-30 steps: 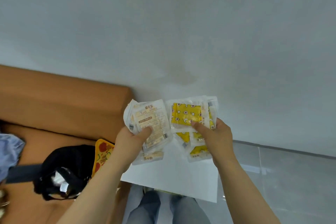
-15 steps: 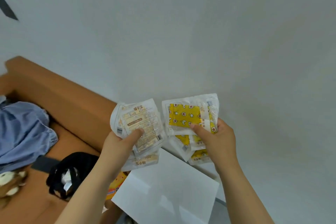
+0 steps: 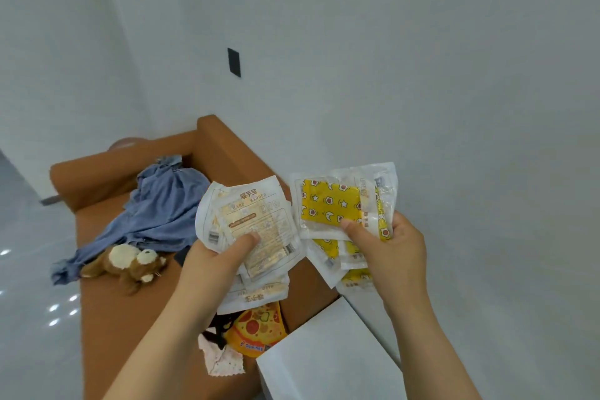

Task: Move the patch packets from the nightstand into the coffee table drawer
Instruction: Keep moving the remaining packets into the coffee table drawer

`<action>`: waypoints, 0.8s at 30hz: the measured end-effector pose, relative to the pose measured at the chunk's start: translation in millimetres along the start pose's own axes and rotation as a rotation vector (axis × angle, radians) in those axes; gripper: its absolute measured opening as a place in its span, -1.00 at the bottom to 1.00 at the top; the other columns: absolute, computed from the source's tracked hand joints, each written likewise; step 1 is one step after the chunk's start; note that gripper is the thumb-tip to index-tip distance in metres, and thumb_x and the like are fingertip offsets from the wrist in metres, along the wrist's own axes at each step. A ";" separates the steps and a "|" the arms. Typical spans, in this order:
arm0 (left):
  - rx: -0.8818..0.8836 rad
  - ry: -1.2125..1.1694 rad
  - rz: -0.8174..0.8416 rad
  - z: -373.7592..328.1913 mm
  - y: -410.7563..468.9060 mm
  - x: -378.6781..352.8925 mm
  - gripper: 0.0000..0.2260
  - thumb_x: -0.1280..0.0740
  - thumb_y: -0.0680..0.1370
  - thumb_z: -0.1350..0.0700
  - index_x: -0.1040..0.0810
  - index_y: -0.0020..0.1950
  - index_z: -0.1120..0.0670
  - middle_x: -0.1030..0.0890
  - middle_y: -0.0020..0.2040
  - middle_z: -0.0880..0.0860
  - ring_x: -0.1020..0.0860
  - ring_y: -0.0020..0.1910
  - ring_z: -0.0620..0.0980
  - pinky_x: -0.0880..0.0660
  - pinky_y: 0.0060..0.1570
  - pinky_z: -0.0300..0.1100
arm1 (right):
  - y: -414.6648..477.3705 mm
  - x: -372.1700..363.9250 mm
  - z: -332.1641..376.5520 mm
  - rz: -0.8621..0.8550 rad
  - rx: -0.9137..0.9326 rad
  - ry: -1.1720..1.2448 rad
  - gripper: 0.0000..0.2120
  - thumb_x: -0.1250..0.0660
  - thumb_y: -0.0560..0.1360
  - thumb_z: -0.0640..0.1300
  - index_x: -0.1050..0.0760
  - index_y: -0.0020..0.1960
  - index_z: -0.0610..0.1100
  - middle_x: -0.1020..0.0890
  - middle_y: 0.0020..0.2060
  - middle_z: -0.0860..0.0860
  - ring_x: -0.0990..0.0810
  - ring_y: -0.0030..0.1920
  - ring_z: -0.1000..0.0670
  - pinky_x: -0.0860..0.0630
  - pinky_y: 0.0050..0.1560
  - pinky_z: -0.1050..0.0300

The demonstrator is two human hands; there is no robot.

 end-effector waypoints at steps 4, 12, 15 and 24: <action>-0.031 -0.015 -0.151 -14.3 -21.9 79.8 -0.80 -0.38 0.50 0.19 -0.59 0.04 -0.10 -0.69 0.01 -0.07 -0.65 0.00 -0.03 -0.56 0.06 0.01 | -23.6 -72.9 22.6 0.154 0.057 0.035 -0.84 -0.51 0.38 -0.12 -0.60 -0.08 0.03 -0.70 -0.23 0.13 -0.68 -0.26 0.17 -0.58 -0.36 0.29; -0.076 -0.034 -0.425 -28.4 -99.7 271.8 -0.81 -0.36 0.51 0.17 -0.59 0.04 -0.11 -0.70 -0.04 -0.10 -0.67 -0.05 -0.06 -0.60 -0.07 -0.07 | -138.8 -246.6 72.3 0.494 0.171 0.078 -0.84 -0.49 0.39 -0.17 -0.62 -0.05 -0.01 -0.71 -0.20 0.15 -0.68 -0.21 0.18 -0.58 -0.30 0.32; -0.076 -0.057 -0.516 -27.7 -136.0 346.9 -0.80 -0.36 0.51 0.19 -0.59 0.05 -0.07 -0.70 -0.03 -0.07 -0.67 -0.04 -0.03 -0.59 -0.04 -0.03 | -194.3 -310.3 83.8 0.586 0.193 0.086 -0.84 -0.49 0.39 -0.18 -0.62 -0.05 -0.05 -0.71 -0.20 0.12 -0.68 -0.22 0.19 -0.55 -0.32 0.36; -0.057 -0.109 -0.761 -10.8 -211.2 517.7 -0.83 -0.37 0.51 0.18 -0.60 -0.03 -0.11 -0.70 -0.08 -0.10 -0.66 -0.04 -0.03 -0.58 -0.02 -0.02 | -319.4 -461.8 108.1 0.804 0.219 0.129 -0.82 -0.49 0.39 -0.17 -0.60 -0.04 -0.01 -0.70 -0.19 0.14 -0.68 -0.20 0.20 -0.58 -0.30 0.33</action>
Point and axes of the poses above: each hand's wrist, its own y-axis towards the middle knuckle, its own x-axis out of the back of the hand, z = x × y, the point moved 8 cm from there along y, towards the middle knuckle
